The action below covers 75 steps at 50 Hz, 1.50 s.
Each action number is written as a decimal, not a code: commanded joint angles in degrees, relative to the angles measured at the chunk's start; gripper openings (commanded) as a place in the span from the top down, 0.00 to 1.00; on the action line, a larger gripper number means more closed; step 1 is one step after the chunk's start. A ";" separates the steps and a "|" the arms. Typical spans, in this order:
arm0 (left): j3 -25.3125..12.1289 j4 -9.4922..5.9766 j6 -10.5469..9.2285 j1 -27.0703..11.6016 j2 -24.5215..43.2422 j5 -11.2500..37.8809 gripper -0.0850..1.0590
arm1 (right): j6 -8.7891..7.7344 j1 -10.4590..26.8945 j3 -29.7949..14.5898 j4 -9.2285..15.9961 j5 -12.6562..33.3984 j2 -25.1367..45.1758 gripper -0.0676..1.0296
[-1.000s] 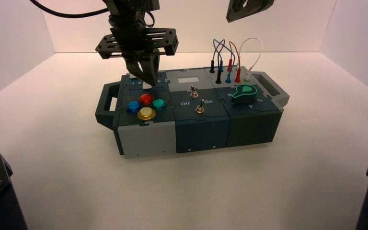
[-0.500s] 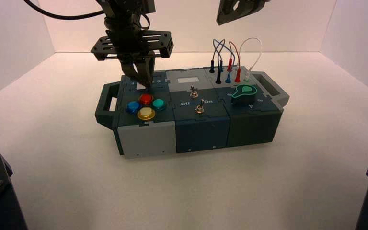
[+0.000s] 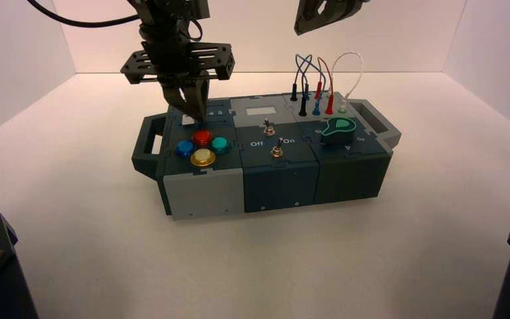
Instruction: Move the bottom slider to position 1.
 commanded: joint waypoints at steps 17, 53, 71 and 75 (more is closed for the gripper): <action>-0.35 0.44 0.26 0.97 -1.41 0.35 0.95 | 0.00 0.53 -1.76 0.26 -0.44 -0.26 0.96; -0.35 0.70 2.37 2.29 -3.52 4.31 0.95 | 0.00 0.44 -1.67 0.00 0.00 0.26 0.96; 1.14 1.76 5.10 2.29 -13.01 9.23 0.95 | 0.00 0.35 -2.20 -0.62 1.32 -0.44 0.96; 0.97 1.85 5.01 2.29 -13.45 9.76 0.95 | 0.00 0.26 -2.11 -0.62 1.41 -0.44 0.96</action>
